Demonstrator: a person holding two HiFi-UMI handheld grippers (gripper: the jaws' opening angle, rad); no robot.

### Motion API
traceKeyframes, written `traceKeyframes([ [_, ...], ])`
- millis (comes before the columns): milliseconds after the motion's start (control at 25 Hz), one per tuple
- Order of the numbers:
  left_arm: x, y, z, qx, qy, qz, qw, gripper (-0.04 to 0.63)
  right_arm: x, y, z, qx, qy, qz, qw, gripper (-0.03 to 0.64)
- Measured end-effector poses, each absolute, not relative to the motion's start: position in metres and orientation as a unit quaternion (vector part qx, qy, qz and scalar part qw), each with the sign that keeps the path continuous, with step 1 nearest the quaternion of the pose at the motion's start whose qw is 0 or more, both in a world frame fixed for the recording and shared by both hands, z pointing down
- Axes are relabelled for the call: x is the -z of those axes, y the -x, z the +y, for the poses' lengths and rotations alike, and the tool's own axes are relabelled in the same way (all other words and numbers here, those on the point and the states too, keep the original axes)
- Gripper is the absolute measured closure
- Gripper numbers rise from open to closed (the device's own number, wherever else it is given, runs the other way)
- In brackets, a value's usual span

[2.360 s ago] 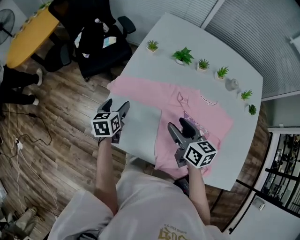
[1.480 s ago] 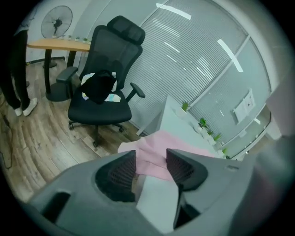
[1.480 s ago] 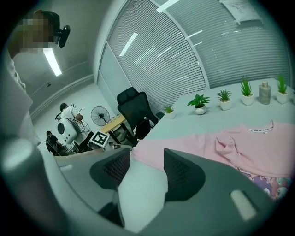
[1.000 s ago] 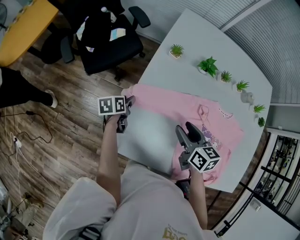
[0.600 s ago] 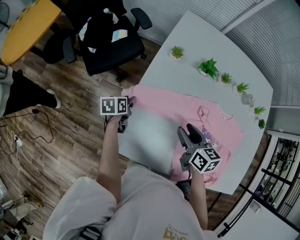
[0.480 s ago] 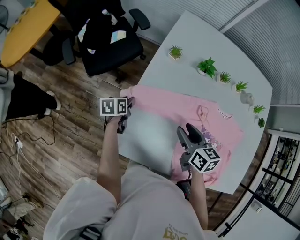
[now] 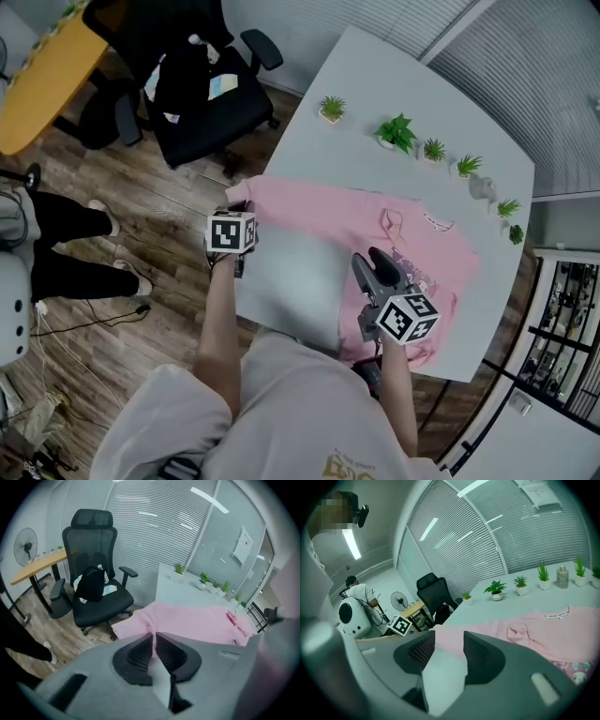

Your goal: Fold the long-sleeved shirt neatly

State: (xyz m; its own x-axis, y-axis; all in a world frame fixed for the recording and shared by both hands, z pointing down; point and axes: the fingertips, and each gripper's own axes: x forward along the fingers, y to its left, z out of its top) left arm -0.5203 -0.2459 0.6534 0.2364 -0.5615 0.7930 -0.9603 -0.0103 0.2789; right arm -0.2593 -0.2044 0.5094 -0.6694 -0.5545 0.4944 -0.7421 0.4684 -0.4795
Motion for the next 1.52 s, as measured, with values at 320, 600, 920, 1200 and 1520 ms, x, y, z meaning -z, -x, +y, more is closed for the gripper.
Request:
traceKeyframes([
  [320, -0.645, 0.516, -0.245, -0.263, -0.679, -0.574, 0.376, 0.574, -0.506, 0.248, -0.199, -0.345, -0.398, -0.841, 0.124, 0.416],
  [600, -0.629, 0.51, -0.245, -0.268, -0.682, -0.584, 0.348, 0.575, -0.506, 0.235, -0.192, -0.345, -0.41, -0.836, 0.117, 0.416],
  [920, -0.606, 0.501, -0.241, -0.271, -0.688, -0.591, 0.322, 0.575, -0.499, 0.217, -0.18, -0.344, -0.424, -0.832, 0.103, 0.416],
  [1200, -0.577, 0.486, -0.245, -0.264, -0.7, -0.597, 0.29, 0.574, -0.488, 0.194, -0.17, -0.344, -0.435, -0.828, 0.083, 0.416],
  [1520, -0.548, 0.449, -0.248, -0.261, -0.711, -0.596, 0.267, 0.574, -0.475, 0.166, -0.161, -0.346, -0.429, -0.833, 0.048, 0.416],
])
